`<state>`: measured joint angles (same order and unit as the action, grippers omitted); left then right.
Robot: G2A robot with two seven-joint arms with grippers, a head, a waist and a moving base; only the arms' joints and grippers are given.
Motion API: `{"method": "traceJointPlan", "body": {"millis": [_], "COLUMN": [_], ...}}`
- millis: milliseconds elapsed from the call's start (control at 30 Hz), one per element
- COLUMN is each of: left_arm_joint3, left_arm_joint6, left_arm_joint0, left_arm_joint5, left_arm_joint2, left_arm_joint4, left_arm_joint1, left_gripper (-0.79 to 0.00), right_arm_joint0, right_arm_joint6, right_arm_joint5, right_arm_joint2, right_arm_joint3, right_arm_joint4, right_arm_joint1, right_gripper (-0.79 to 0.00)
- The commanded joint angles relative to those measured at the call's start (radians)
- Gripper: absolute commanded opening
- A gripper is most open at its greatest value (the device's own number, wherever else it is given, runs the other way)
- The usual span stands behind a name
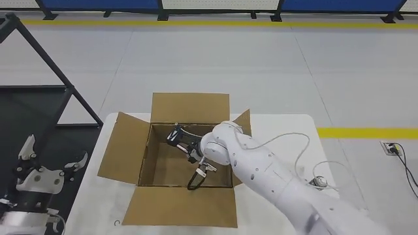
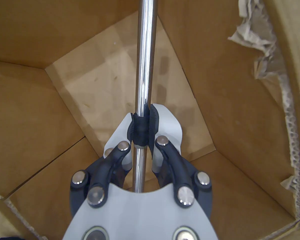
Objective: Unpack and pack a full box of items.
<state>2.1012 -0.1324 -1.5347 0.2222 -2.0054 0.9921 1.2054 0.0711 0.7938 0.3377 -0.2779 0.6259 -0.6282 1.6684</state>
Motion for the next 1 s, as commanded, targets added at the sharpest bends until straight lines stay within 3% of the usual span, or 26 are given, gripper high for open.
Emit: {"method": "traceJointPlan", "body": {"millis": [0, 433, 567, 700, 967], "left_arm_joint3": [0.000, 0.000, 0.000, 0.000, 0.000], "left_arm_joint6": [0.000, 0.000, 0.000, 0.000, 0.000], "left_arm_joint0": [0.000, 0.000, 0.000, 0.000, 0.000], "left_arm_joint5": [0.000, 0.000, 0.000, 0.000, 0.000], "left_arm_joint2": [0.000, 0.000, 0.000, 0.000, 0.000], "left_arm_joint4": [0.000, 0.000, 0.000, 0.000, 0.000], "left_arm_joint1": [0.000, 0.000, 0.000, 0.000, 0.000], "left_gripper": [0.000, 0.000, 0.000, 0.000, 0.000], "right_arm_joint0": [-0.002, -0.004, -0.007, -0.007, -0.001], "right_arm_joint6": [0.000, -0.037, -0.044, -0.046, -0.045], "right_arm_joint5": [0.017, 0.044, 0.056, 0.068, 0.082], "right_arm_joint2": [0.001, 0.006, 0.003, -0.002, -0.011], "right_arm_joint3": [-0.056, -0.277, -0.324, -0.361, -0.410], "right_arm_joint4": [0.010, -0.005, -0.010, -0.014, -0.024], "right_arm_joint1": [0.023, 0.137, 0.159, 0.177, 0.203], "right_gripper": [-0.785, -0.785, -0.677, -0.686, -0.779]}}
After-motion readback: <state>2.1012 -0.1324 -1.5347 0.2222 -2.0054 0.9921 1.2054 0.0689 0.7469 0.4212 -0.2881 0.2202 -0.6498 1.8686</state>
